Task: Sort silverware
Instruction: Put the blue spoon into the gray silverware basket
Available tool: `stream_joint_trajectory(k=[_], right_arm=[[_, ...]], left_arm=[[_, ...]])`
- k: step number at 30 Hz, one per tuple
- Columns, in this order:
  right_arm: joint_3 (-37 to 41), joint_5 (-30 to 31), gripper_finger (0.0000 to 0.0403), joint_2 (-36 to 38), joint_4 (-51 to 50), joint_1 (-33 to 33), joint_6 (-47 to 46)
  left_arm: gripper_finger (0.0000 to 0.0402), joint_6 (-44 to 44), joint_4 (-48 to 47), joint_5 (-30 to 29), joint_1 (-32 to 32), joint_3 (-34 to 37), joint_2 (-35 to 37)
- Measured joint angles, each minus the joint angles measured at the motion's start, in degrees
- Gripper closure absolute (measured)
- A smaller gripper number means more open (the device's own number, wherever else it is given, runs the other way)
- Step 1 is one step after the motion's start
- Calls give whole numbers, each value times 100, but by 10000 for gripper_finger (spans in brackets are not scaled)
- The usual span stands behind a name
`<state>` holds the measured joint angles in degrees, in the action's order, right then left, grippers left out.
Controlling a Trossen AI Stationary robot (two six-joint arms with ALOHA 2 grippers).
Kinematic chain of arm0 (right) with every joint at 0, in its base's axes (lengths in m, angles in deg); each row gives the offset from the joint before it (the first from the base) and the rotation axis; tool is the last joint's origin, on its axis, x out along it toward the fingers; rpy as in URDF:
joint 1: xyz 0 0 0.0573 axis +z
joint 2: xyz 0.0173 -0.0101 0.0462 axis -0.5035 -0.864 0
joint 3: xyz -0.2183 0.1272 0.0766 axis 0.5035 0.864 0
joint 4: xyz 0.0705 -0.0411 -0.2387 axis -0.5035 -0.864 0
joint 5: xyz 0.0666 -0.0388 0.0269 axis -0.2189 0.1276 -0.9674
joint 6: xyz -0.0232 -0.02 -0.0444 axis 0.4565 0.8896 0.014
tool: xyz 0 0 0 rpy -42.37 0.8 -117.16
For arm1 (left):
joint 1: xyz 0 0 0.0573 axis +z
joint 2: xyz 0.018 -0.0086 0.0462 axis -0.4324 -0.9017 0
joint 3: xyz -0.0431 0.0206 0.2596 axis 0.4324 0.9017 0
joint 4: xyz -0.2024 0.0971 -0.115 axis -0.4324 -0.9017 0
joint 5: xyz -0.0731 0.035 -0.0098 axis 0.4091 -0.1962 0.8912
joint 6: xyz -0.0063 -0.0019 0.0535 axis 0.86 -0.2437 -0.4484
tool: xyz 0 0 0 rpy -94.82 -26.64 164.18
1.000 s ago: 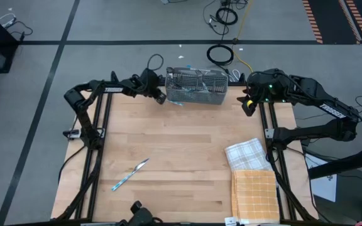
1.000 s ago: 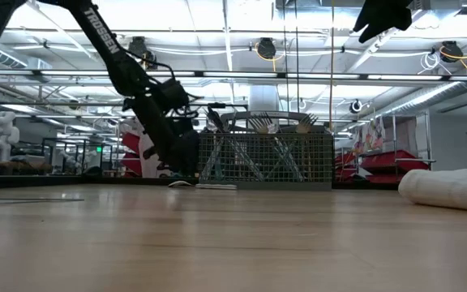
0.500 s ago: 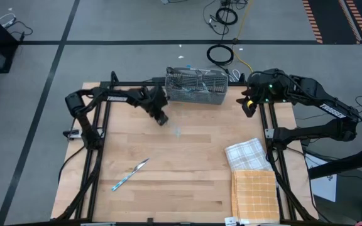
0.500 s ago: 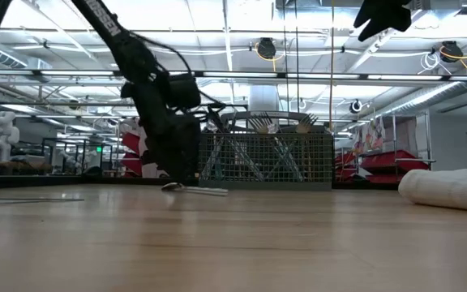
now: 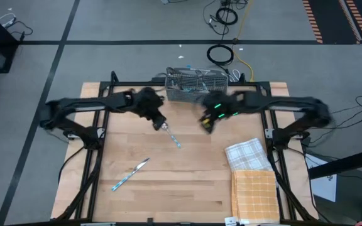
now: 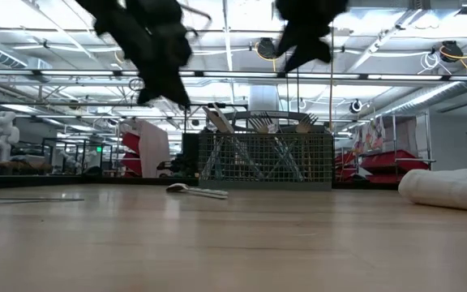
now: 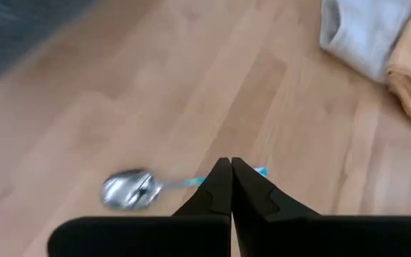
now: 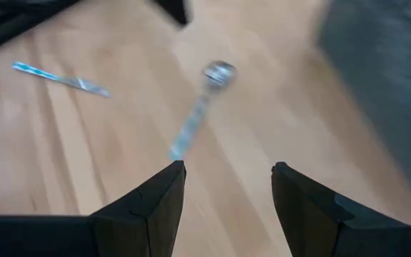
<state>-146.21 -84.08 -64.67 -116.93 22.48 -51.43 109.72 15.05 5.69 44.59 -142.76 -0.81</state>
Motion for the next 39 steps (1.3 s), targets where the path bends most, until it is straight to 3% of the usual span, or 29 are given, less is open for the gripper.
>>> stream_joint_trajectory(k=[6, 9, 12, 16, 21, 27, 33, 39], right_arm=[[-36, -33, 204, -1838, 2117, 503, -531], [-349, -21, 204, -2663, 2344, 526, -1253], [-855, -21, 204, -3387, 2193, 523, -1395], [-1943, -110, 204, -4339, 1406, 521, -930], [-3622, 647, 204, -5354, -198, 499, -580], [-5036, 915, 176, -6005, -908, 270, -373], [-5093, 589, 133, -6172, -1010, 145, -586], [-5093, 611, 137, -6273, -1042, 110, -634]], left_arm=[[401, -2, -1221, -607, -5, 0, 1701], [401, -91, -1671, -929, -3, 0, 2431], [402, -89, -2015, -1181, -5, 0, 3032], [399, -87, -2358, -1234, -5, 0, 3576], [394, -92, -2807, -1275, -5, -2, 3944], [393, -138, -3119, -1284, -5, -2, 4146], [392, -314, -3171, -1311, -5, -2, 4264], [391, -592, -3184, -1329, -5, -2, 4292]])
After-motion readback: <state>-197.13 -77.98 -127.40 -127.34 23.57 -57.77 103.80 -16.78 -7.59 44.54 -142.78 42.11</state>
